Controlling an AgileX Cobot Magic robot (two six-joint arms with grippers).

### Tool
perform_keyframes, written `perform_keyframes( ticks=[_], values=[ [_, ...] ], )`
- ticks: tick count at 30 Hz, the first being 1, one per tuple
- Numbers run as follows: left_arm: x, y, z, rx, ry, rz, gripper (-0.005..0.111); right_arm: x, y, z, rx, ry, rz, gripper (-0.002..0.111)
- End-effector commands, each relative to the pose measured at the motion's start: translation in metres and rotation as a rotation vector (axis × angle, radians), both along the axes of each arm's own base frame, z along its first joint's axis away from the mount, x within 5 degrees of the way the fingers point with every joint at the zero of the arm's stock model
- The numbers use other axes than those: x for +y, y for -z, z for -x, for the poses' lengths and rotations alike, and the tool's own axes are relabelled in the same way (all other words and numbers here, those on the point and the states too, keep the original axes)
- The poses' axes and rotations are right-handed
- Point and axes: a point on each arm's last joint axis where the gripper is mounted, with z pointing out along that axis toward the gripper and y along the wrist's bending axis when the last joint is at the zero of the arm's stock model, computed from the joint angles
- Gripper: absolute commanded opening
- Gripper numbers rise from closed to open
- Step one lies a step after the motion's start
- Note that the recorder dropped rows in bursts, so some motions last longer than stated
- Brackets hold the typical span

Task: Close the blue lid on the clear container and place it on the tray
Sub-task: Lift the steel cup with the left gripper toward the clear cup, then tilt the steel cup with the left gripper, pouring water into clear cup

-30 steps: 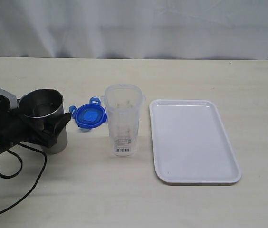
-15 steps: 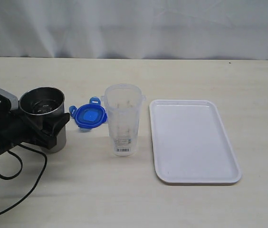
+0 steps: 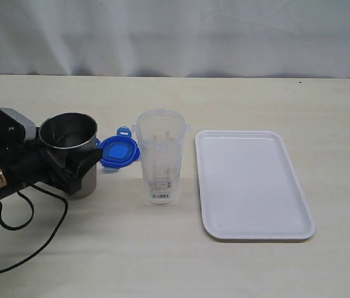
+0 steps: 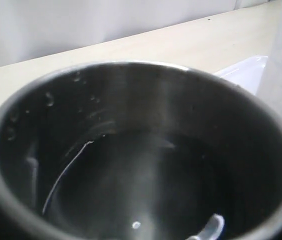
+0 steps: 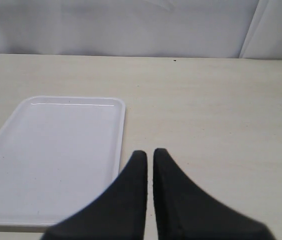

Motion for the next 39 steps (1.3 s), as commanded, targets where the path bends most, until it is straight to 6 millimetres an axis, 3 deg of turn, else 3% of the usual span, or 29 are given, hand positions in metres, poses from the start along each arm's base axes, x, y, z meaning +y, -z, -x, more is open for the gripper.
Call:
perform_keyframes(
  ticks=[1,18,32,39],
  values=[
    [-0.004,-0.013,-0.011,-0.079,0.005,0.067,0.0,0.0,0.0,0.0,-0.007,0.004,-0.001,0.004],
    [-0.004,-0.06,-0.016,-0.201,-0.003,0.145,0.0,0.0,0.0,0.0,-0.007,0.004,-0.001,0.004],
    [-0.013,-0.104,-0.066,-0.24,0.043,0.208,0.0,0.0,0.0,0.0,-0.007,0.004,-0.001,0.004],
    [-0.03,-0.117,-0.077,-0.236,0.101,0.176,0.0,0.0,0.0,0.0,-0.007,0.004,-0.001,0.004]
  ],
)
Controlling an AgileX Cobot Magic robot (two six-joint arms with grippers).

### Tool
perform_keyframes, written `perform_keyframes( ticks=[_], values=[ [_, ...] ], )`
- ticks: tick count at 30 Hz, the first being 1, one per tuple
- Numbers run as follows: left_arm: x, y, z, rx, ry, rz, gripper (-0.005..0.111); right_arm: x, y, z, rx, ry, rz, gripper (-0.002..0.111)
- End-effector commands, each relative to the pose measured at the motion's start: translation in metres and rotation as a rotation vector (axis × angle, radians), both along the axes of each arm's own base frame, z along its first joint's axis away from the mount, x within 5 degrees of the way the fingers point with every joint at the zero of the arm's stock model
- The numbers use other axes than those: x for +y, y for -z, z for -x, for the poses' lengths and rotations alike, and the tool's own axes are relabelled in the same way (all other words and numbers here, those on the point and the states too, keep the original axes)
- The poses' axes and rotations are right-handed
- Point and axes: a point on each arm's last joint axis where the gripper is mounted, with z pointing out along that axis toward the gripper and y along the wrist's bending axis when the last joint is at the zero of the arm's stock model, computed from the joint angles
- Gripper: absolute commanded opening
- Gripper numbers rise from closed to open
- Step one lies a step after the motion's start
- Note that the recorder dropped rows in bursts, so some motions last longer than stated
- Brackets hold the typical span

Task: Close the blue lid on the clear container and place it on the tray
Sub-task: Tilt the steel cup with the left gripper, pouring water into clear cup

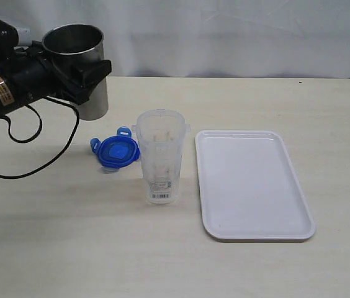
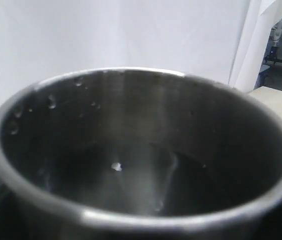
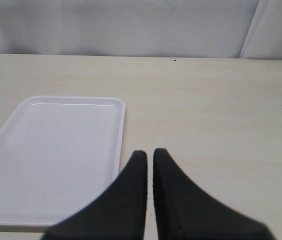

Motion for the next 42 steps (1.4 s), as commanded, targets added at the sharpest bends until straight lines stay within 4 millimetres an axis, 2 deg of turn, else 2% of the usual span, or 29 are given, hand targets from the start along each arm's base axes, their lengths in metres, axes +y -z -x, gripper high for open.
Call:
perform_keyframes(
  ticks=[1,8,15,42],
  values=[
    [-0.019,-0.022,-0.002,-0.084,0.066,0.029,0.0,0.0,0.0,0.0,-0.007,0.004,-0.001,0.004],
    [-0.044,-0.028,-0.004,-0.164,0.104,-0.096,0.0,0.0,0.0,0.0,-0.007,0.004,-0.001,0.004],
    [-0.063,-0.022,0.002,-0.154,0.139,-0.167,0.0,0.0,0.0,0.0,-0.007,0.004,-0.001,0.004],
    [-0.067,-0.018,0.007,-0.379,0.222,-0.423,0.0,0.0,0.0,0.0,-0.007,0.004,-0.001,0.004]
  ],
)
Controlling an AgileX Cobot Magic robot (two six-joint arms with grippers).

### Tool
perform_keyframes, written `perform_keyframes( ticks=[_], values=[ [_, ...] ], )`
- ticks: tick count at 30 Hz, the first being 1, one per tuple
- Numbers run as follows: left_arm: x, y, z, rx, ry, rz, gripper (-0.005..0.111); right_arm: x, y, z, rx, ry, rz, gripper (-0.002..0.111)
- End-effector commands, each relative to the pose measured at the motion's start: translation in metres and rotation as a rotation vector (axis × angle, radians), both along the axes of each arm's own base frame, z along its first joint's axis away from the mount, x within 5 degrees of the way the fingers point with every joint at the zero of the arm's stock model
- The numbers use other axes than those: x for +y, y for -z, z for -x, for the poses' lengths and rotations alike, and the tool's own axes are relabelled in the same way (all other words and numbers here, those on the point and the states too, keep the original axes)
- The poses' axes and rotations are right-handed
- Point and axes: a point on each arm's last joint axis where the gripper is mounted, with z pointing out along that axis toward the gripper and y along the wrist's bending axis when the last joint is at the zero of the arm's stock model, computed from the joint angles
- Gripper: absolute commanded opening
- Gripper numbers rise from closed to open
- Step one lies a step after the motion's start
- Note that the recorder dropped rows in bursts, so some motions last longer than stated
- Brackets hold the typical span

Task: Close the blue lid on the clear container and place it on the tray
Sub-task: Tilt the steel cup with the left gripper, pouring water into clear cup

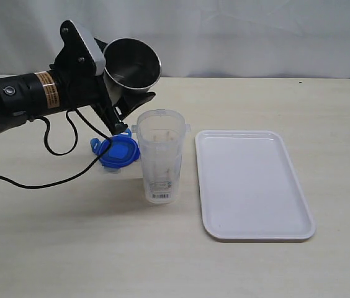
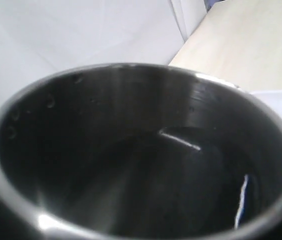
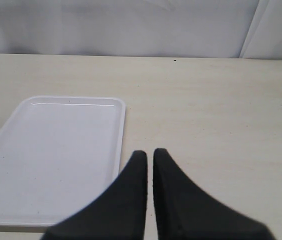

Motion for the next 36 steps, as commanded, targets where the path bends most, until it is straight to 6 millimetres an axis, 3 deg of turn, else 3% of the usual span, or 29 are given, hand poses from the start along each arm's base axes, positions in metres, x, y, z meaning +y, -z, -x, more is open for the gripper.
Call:
perform_keyframes(
  ticks=[1,36],
  values=[
    [-0.0038,-0.0153,-0.0002,-0.107,0.036,0.031,0.0,-0.0002,-0.0001,0.0001,-0.007,0.004,-0.001,0.004],
    [-0.004,-0.0157,0.0,-0.281,0.073,-0.103,0.0,-0.0002,-0.0001,0.0001,-0.007,0.004,-0.001,0.004]
  ],
)
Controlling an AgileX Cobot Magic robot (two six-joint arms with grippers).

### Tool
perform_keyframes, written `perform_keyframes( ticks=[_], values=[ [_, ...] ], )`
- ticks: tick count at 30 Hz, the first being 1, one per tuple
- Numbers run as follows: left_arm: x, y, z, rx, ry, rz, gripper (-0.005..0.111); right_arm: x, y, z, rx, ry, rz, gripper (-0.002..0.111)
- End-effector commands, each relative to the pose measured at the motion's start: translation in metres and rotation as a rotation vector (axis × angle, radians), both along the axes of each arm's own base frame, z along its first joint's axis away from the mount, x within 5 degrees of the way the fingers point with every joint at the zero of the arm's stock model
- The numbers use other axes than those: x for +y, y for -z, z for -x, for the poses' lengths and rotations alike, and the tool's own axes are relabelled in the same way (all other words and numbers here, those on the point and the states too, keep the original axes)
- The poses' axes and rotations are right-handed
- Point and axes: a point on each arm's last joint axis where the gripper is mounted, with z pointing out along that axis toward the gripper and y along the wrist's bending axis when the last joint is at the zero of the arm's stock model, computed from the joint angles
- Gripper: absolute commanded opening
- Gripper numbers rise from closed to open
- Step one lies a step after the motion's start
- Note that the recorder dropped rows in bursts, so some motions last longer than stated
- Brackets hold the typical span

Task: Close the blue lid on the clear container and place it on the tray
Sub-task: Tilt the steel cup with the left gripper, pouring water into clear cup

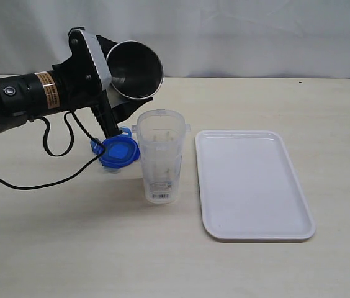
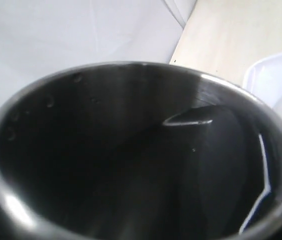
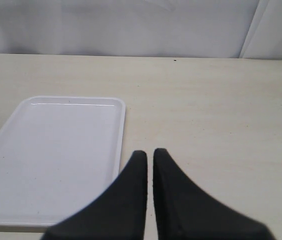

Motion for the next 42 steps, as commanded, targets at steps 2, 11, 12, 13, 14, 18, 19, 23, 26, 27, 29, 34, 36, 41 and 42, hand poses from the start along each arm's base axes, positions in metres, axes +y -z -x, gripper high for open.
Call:
perform_keyframes(
  ticks=[2,11,12,13,14,18,19,23,26,27,29,34,36,41,42],
  values=[
    [-0.0039,-0.0159,-0.0001,-0.092,0.034,0.053,0.0,-0.0002,-0.0001,0.0001,-0.007,0.004,-0.001,0.004],
    [-0.004,-0.016,-0.0001,-0.138,0.044,0.017,0.0,-0.0002,-0.0001,0.0001,-0.007,0.004,-0.001,0.004],
    [-0.004,-0.016,-0.0001,-0.139,0.044,0.016,0.0,-0.0002,-0.0001,0.0001,-0.007,0.004,-0.001,0.004],
    [-0.004,-0.016,-0.0001,-0.139,0.044,0.016,0.0,-0.0002,-0.0001,0.0001,-0.007,0.004,-0.001,0.004],
    [-0.004,-0.016,-0.0001,-0.155,0.047,0.003,0.0,-0.0002,-0.0001,0.0001,-0.007,0.004,-0.001,0.004],
    [-0.004,-0.016,-0.0001,-0.173,0.051,-0.011,0.0,-0.0002,-0.0001,0.0001,-0.007,0.004,-0.001,0.004],
    [-0.004,-0.016,-0.0001,-0.175,0.051,-0.012,0.0,-0.0002,-0.0001,0.0001,-0.007,0.004,-0.001,0.004],
    [-0.004,-0.016,-0.0001,-0.203,0.056,-0.035,0.0,-0.0002,-0.0001,0.0001,-0.007,0.004,-0.001,0.004],
    [-0.004,-0.016,-0.0001,-0.214,0.059,-0.044,0.0,-0.0002,-0.0001,0.0001,-0.007,0.004,-0.001,0.004],
    [-0.004,-0.016,-0.0001,-0.219,0.06,-0.048,0.0,-0.0002,-0.0001,0.0001,-0.007,0.004,-0.001,0.004],
    [-0.004,-0.016,-0.0001,-0.223,0.06,-0.051,0.0,-0.0002,-0.0001,0.0001,-0.007,0.004,-0.001,0.004],
    [-0.004,-0.016,-0.0001,-0.238,0.063,-0.063,0.0,-0.0002,-0.0001,0.0001,-0.007,0.004,-0.001,0.004],
    [-0.004,-0.016,-0.0001,-0.241,0.064,-0.066,0.0,-0.0002,-0.0001,0.0001,-0.007,0.004,-0.001,0.004],
    [-0.004,-0.016,-0.0001,-0.241,0.064,-0.066,0.0,-0.0002,-0.0001,0.0001,-0.007,0.004,-0.001,0.004],
    [-0.004,-0.016,-0.0001,-0.241,0.064,-0.066,0.0,-0.0002,-0.0001,0.0001,-0.007,0.004,-0.001,0.004]
  ],
)
